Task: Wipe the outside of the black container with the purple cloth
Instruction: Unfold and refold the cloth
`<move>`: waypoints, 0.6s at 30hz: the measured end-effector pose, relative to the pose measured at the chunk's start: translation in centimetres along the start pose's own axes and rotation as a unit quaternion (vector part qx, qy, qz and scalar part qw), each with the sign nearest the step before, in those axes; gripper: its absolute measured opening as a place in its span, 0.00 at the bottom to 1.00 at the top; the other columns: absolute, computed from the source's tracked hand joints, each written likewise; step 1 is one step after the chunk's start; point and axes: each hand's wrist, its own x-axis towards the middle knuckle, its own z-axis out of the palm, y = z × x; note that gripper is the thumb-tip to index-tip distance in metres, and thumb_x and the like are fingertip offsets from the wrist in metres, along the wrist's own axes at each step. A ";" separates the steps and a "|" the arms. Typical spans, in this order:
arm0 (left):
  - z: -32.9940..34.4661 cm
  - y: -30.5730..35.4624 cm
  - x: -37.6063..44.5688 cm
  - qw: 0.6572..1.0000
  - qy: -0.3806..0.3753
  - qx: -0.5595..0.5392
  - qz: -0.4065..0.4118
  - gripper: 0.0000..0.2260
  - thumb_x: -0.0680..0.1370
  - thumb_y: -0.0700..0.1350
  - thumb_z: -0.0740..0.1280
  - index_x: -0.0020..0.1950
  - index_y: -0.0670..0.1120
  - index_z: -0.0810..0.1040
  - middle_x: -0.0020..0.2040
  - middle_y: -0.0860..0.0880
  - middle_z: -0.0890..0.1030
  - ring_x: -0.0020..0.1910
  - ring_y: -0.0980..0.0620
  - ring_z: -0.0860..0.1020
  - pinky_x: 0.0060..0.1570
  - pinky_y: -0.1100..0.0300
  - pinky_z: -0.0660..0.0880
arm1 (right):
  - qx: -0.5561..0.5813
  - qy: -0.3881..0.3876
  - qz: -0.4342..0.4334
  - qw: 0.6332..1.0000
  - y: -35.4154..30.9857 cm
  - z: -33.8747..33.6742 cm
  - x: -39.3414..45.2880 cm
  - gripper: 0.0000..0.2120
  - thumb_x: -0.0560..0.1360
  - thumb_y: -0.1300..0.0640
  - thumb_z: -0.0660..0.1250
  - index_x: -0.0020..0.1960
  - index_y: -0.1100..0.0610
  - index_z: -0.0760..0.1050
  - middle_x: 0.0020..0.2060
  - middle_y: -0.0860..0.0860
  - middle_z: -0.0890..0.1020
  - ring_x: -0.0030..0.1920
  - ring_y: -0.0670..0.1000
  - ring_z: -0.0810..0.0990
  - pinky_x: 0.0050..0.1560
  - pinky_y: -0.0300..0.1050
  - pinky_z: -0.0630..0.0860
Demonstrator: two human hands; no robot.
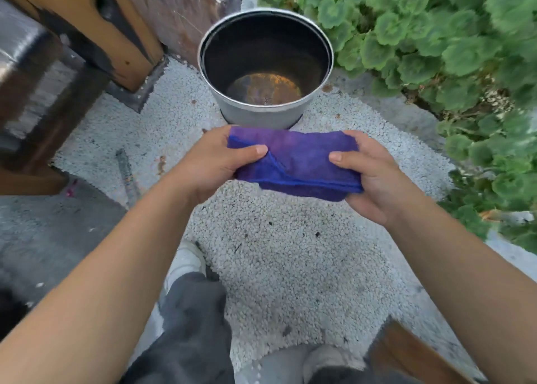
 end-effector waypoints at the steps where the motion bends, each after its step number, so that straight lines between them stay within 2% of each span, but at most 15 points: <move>1: 0.5 1.1 -1.3 1.000 0.028 -0.007 0.010 0.08 0.76 0.36 0.71 0.54 0.45 0.82 0.48 0.49 0.87 0.47 0.52 0.84 0.49 0.55 0.80 | -0.015 0.011 -0.002 1.000 -1.5 0.7 -1.0 0.19 0.68 0.70 0.68 0.57 0.58 0.72 0.45 0.53 0.84 0.43 0.52 0.84 0.41 0.46 0.81; 3: 1.2 4.0 -4.4 0.995 0.084 -0.043 0.024 0.09 0.74 0.39 0.71 0.53 0.46 0.82 0.46 0.49 0.87 0.46 0.51 0.84 0.50 0.52 0.82 | -0.060 0.030 -0.024 0.997 -4.8 2.6 -3.1 0.20 0.72 0.74 0.66 0.59 0.58 0.71 0.45 0.53 0.83 0.42 0.51 0.84 0.40 0.45 0.81; 5: 1.6 7.6 -8.3 0.988 0.134 -0.072 0.029 0.09 0.72 0.41 0.71 0.51 0.50 0.81 0.45 0.50 0.86 0.44 0.50 0.84 0.46 0.48 0.83 | -0.091 0.026 -0.057 0.994 -8.1 5.3 -5.6 0.19 0.72 0.76 0.66 0.57 0.58 0.72 0.44 0.53 0.84 0.42 0.51 0.84 0.41 0.45 0.81; 7: 2.1 11.7 -13.0 0.980 0.173 -0.087 0.038 0.11 0.73 0.41 0.70 0.48 0.57 0.81 0.44 0.53 0.85 0.41 0.52 0.83 0.39 0.50 0.83 | -0.115 0.000 -0.081 0.990 -11.4 8.6 -9.0 0.15 0.72 0.76 0.66 0.52 0.58 0.75 0.42 0.53 0.85 0.42 0.51 0.84 0.43 0.45 0.80; 9: 2.6 15.9 -18.5 0.974 0.196 -0.107 0.044 0.16 0.76 0.38 0.69 0.49 0.61 0.80 0.46 0.55 0.83 0.41 0.52 0.82 0.39 0.51 0.83 | -0.142 -0.023 -0.089 0.986 -14.6 11.9 -13.1 0.13 0.73 0.74 0.66 0.49 0.57 0.76 0.41 0.52 0.86 0.42 0.51 0.84 0.45 0.45 0.80; 11: 3.3 19.6 -24.1 0.968 0.204 -0.137 0.050 0.15 0.77 0.38 0.67 0.50 0.60 0.80 0.47 0.55 0.83 0.43 0.52 0.81 0.40 0.51 0.82 | -0.169 -0.054 -0.100 0.979 -17.3 14.8 -17.2 0.12 0.75 0.71 0.66 0.48 0.55 0.75 0.40 0.50 0.85 0.42 0.49 0.83 0.45 0.44 0.80; 13: 4.0 23.8 -31.1 0.953 0.223 -0.198 0.048 0.06 0.76 0.46 0.66 0.50 0.56 0.79 0.47 0.52 0.81 0.42 0.52 0.80 0.37 0.53 0.81 | -0.208 -0.098 -0.111 0.967 -19.9 18.4 -22.3 0.10 0.76 0.67 0.66 0.48 0.52 0.75 0.40 0.48 0.84 0.42 0.48 0.81 0.43 0.42 0.78; 15: 4.7 27.1 -38.2 0.931 0.276 -0.236 0.039 0.07 0.76 0.53 0.66 0.51 0.51 0.74 0.47 0.47 0.78 0.42 0.49 0.78 0.39 0.54 0.78 | -0.244 -0.157 -0.114 0.950 -21.5 22.6 -27.6 0.08 0.75 0.61 0.67 0.48 0.47 0.75 0.40 0.44 0.83 0.42 0.45 0.81 0.42 0.40 0.77; 16: 4.8 28.0 -42.1 0.917 0.322 -0.231 0.035 0.06 0.78 0.52 0.67 0.49 0.51 0.73 0.45 0.47 0.78 0.41 0.49 0.77 0.39 0.55 0.77 | -0.258 -0.189 -0.108 0.941 -21.7 25.0 -30.4 0.08 0.74 0.57 0.67 0.49 0.44 0.75 0.41 0.43 0.83 0.42 0.44 0.81 0.42 0.40 0.77; 18: 4.8 29.1 -48.4 0.888 0.406 -0.214 0.034 0.07 0.80 0.43 0.69 0.46 0.51 0.72 0.42 0.49 0.77 0.38 0.52 0.77 0.35 0.59 0.77 | -0.282 -0.232 -0.093 0.926 -21.5 29.0 -34.9 0.08 0.72 0.53 0.66 0.47 0.40 0.75 0.43 0.44 0.84 0.44 0.46 0.82 0.46 0.46 0.79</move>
